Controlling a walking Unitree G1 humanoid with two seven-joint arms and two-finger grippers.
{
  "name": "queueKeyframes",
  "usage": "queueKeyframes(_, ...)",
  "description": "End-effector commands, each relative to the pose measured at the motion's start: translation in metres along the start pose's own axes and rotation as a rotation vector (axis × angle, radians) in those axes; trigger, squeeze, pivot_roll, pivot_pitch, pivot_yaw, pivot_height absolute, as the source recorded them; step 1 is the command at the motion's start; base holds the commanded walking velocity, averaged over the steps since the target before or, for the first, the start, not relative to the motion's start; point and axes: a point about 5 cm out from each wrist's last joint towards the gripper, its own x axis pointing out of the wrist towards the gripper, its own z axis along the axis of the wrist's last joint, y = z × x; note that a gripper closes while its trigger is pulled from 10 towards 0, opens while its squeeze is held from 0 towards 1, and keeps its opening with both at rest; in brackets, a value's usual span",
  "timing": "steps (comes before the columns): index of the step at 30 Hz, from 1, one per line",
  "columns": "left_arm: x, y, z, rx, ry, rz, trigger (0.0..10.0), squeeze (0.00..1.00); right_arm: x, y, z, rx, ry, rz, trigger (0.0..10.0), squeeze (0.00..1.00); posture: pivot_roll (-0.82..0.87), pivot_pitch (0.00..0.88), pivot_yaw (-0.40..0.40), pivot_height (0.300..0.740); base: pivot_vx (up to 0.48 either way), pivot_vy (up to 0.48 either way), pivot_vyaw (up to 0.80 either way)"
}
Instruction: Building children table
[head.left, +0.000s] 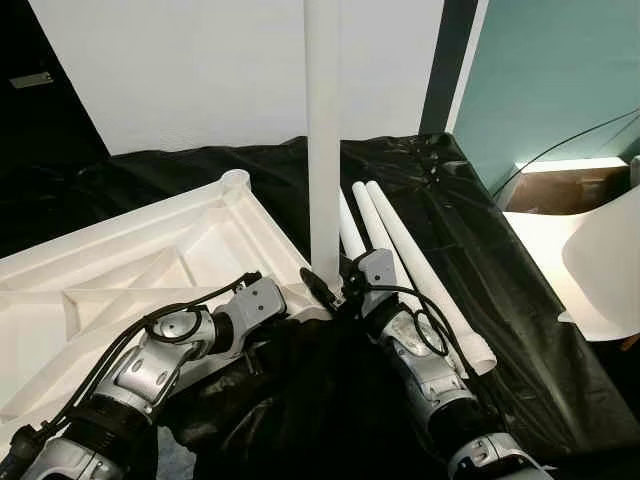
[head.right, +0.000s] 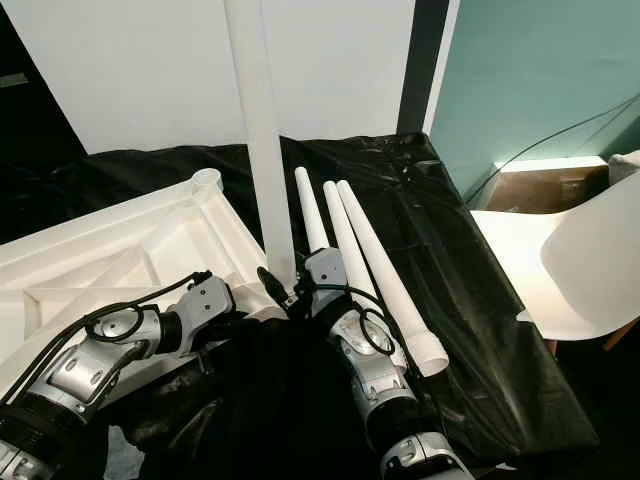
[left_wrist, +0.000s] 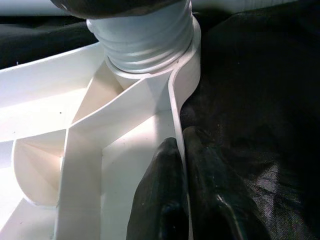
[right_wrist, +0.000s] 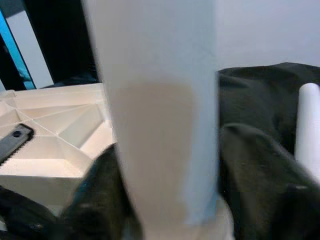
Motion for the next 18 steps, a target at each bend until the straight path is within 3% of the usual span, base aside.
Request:
queueKeyframes(1, 0.004, -0.027, -0.027, -0.057, 0.099, -0.183, 10.0, 0.0, -0.003, -0.03, 0.011, -0.012, -0.028, -0.137, 10.0, 1.0, 0.09, 0.0, 0.011, 0.74, 0.0, 0.0, 0.0)
queueKeyframes(4, 0.004, -0.027, -0.027, -0.058, 0.1, -0.184, 10.0, 0.0, 0.0, -0.027, 0.009, -0.01, 0.01, -0.026, 10.0, 1.0, 0.09, 0.0, 0.014, 0.74, 0.0, 0.0, 0.0)
queueKeyframes(5, 0.004, -0.027, -0.027, -0.057, 0.099, -0.185, 10.0, 0.0, 0.001, -0.027, 0.008, -0.008, 0.034, 0.041, 10.0, 0.0, 0.09, 0.0, 0.012, 0.74, 0.0, 0.0, 0.0)
queueKeyframes(6, 0.004, -0.027, -0.027, -0.057, 0.099, -0.185, 10.0, 0.0, 0.001, -0.027, 0.008, -0.008, 0.034, 0.041, 10.0, 0.0, 0.09, 0.0, 0.012, 0.74, 0.0, 0.0, 0.0)
queueKeyframes(8, 0.006, -0.026, -0.025, -0.056, 0.094, -0.187, 10.0, 0.0, 0.002, -0.029, 0.007, 0.014, 0.085, 0.188, 10.0, 0.0, 0.08, 0.0, 0.015, 0.74, 0.0, 0.0, 0.0)
queueKeyframes(13, 0.007, -0.027, -0.025, -0.054, 0.092, -0.192, 10.0, 0.0, 0.002, -0.033, 0.009, 0.04, 0.127, 0.353, 10.0, 0.0, 0.07, 0.0, 0.02, 0.74, 0.0, 0.0, 0.0)
queueKeyframes(15, 0.008, -0.026, -0.025, -0.052, 0.093, -0.196, 10.0, 0.0, 0.0, -0.038, 0.012, 0.005, 0.146, 0.466, 10.0, 0.0, 0.07, 0.0, 0.02, 0.74, 0.0, 0.0, 0.0)
queueKeyframes(18, 0.008, -0.026, -0.024, -0.05, 0.093, -0.196, 10.0, 0.0, -0.001, -0.043, 0.012, -0.026, 0.186, 0.534, 10.0, 0.0, 0.08, 0.0, 0.02, 0.74, 0.0, 0.0, 0.0)
